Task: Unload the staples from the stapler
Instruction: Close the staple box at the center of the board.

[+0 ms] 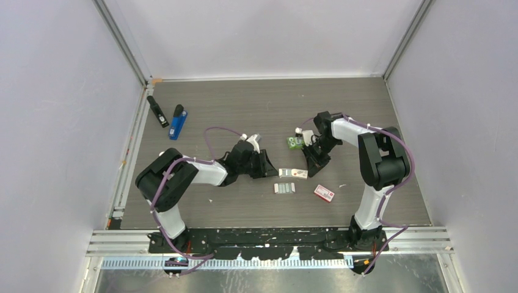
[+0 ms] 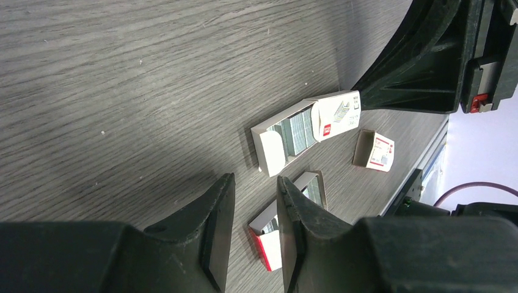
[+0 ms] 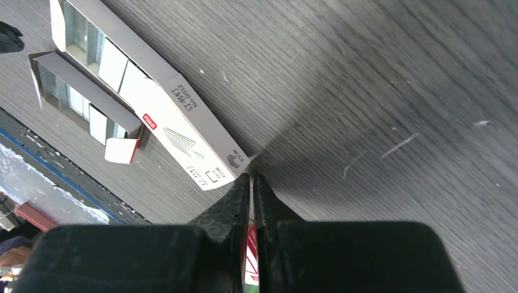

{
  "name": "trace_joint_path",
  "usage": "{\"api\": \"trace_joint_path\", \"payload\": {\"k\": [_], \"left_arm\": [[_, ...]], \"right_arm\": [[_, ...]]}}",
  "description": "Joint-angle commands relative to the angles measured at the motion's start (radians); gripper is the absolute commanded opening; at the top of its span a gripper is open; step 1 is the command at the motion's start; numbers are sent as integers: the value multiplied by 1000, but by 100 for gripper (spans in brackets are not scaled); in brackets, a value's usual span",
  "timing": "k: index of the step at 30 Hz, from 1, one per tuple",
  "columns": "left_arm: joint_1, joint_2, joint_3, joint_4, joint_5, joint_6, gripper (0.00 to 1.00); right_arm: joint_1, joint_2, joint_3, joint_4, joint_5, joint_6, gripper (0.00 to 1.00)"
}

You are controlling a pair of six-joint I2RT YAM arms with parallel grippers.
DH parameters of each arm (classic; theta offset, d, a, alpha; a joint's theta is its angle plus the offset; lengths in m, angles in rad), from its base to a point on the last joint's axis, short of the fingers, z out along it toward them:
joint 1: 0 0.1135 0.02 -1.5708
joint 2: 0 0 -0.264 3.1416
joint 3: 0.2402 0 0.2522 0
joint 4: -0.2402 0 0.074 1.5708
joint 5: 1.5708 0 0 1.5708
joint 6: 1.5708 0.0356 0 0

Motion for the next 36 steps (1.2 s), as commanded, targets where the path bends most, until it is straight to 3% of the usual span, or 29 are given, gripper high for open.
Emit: {"api": "trace_joint_path", "payload": {"k": [1, 7, 14, 36], "left_arm": [[3, -64, 16, -1, 6, 12, 34], [3, -100, 2, -3, -11, 17, 36], [3, -84, 13, 0, -15, 16, 36], [3, 26, 66, 23, 14, 1, 32]], "right_arm": [[-13, -57, 23, 42, 79, -28, 13], [-34, -122, 18, 39, 102, -42, 14], [-36, -154, 11, 44, 18, -34, 14], [1, -30, 19, 2, 16, -41, 14]]}}
